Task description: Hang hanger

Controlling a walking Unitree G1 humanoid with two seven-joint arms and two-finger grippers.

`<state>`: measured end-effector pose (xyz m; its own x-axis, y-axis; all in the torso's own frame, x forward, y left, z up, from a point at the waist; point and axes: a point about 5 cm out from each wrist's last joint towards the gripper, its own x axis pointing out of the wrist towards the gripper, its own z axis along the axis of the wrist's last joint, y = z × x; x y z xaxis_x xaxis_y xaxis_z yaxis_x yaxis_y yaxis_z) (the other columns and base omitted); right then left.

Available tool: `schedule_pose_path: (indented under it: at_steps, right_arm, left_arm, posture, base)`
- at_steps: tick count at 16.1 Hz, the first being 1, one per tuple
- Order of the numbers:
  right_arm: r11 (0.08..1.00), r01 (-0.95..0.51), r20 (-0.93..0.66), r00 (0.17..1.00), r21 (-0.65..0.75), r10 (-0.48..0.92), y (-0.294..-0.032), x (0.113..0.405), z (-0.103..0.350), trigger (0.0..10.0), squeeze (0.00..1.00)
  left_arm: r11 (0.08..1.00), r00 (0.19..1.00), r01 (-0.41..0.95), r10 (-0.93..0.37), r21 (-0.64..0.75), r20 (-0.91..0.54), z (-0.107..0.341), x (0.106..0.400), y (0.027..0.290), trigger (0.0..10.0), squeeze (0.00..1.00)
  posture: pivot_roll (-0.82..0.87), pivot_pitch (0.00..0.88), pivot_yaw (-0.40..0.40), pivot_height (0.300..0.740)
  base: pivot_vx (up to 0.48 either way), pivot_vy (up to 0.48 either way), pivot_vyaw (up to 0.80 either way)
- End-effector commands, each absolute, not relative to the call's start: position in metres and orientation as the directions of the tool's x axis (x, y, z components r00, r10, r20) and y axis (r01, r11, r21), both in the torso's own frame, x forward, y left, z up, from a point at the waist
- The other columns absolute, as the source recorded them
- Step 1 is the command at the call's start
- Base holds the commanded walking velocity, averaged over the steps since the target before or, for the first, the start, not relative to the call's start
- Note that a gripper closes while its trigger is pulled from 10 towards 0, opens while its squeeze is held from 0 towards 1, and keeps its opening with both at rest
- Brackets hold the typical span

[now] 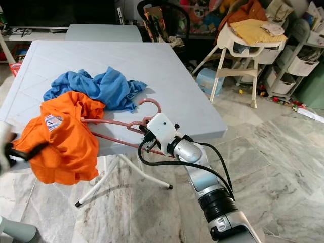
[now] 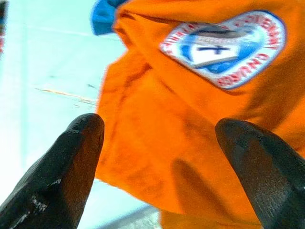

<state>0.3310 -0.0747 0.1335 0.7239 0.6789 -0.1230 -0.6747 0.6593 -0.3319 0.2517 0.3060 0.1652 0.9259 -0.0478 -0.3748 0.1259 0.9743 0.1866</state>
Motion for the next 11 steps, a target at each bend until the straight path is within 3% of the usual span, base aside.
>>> schedule_pose_path:
  at_steps: [1,8,11]
  right_arm:
    - [0.673,-0.656,-0.097,0.737,-0.34,0.669,-0.078,0.335,0.14,10.0,0.0]
    - [0.724,-0.599,-0.076,0.786,-0.343,0.614,-0.076,0.341,0.142,10.0,0.0]
    - [0.815,-0.519,-0.06,0.85,-0.257,0.523,-0.078,0.349,0.144,10.0,0.0]
  left_arm:
    - [0.975,0.939,0.113,-0.042,0.192,-0.341,0.169,0.254,0.307,10.0,0.0]
    - [0.991,0.999,0.0,0.007,0.135,-0.047,0.191,0.27,0.286,10.0,0.0]
    - [0.997,0.998,-0.052,0.05,0.059,0.036,0.175,0.274,0.242,10.0,0.0]
  posture:
    - [0.05,0.041,-0.099,0.74]
    - [0.05,0.039,-0.103,0.74]
    - [0.05,0.036,-0.109,0.74]
  base:
    - [0.0,0.0,0.0]
    - [0.0,0.0,0.0]
    - [0.0,0.0,0.0]
